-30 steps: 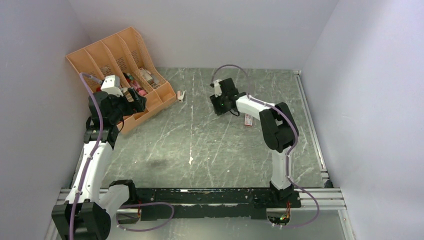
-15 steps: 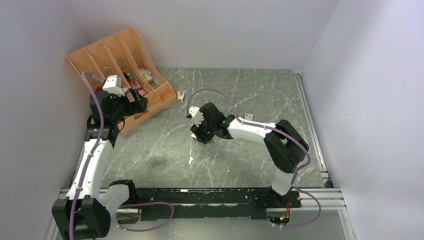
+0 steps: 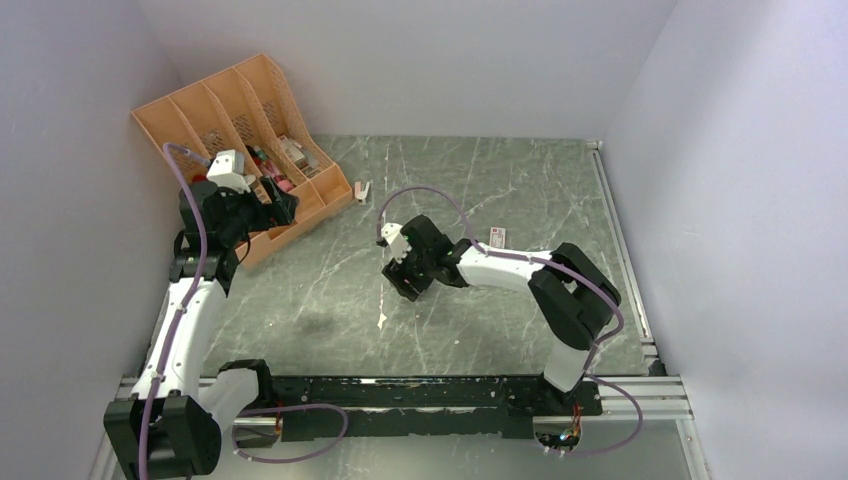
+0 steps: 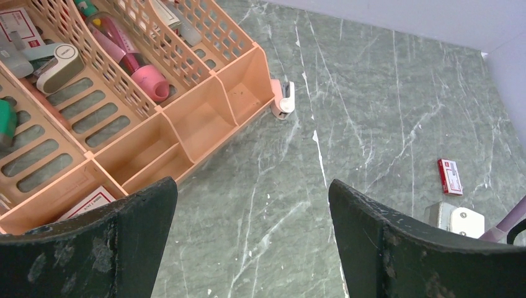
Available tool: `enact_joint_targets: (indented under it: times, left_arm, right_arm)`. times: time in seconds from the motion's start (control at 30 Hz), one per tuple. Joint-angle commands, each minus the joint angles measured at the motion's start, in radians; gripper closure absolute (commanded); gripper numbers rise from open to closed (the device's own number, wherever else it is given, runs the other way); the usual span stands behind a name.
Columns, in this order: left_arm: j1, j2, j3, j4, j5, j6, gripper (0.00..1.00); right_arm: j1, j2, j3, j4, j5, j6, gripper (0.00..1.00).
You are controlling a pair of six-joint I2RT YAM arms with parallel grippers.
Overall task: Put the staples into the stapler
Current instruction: Open the stapler at the center of the board.
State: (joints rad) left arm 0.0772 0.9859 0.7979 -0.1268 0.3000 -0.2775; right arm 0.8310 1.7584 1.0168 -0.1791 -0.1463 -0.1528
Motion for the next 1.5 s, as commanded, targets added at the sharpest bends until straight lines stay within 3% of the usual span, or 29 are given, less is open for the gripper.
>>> enact_joint_targets:
  times: [0.0,0.3,0.53,0.7,0.93,1.0,1.07,1.17,1.47]
  left_arm:
    - [0.012,0.000,0.011,0.031,0.031,-0.009,0.04]
    - [0.012,0.008,0.015,0.030,0.043,-0.009,0.04]
    - [0.013,0.014,0.011,0.047,0.079,-0.016,0.04]
    - [0.013,0.031,-0.001,0.121,0.241,-0.051,0.02]
    - [-0.083,0.078,0.019,0.207,0.457,-0.141,0.02]
    - [-0.151,0.083,0.048,0.190,0.460,-0.134,0.02]
    - [-0.215,0.083,0.071,0.184,0.460,-0.135,0.02]
    - [-0.271,0.086,0.099,0.190,0.480,-0.144,0.02]
    - [-0.386,0.107,0.170,0.101,0.429,-0.071,0.03]
  right_arm:
    - [0.004,0.009,-0.009,0.047,0.008,0.007,0.33]
    - [0.007,0.041,-0.034,0.054,0.006,0.007,0.44]
    - [0.007,0.004,-0.072,0.079,0.009,0.014,0.64]
    - [0.014,-0.143,-0.123,0.189,0.037,0.022,0.78]
    - [0.016,-0.366,-0.138,0.351,0.050,0.055,0.76]
    - [0.017,-0.401,-0.146,0.399,0.047,0.021,0.76]
    - [0.017,-0.452,-0.232,0.581,0.023,-0.032,0.79]
    - [0.020,-0.501,-0.348,0.795,0.024,-0.146,0.91]
    - [0.056,-0.513,-0.283,0.604,0.019,-0.414,0.92]
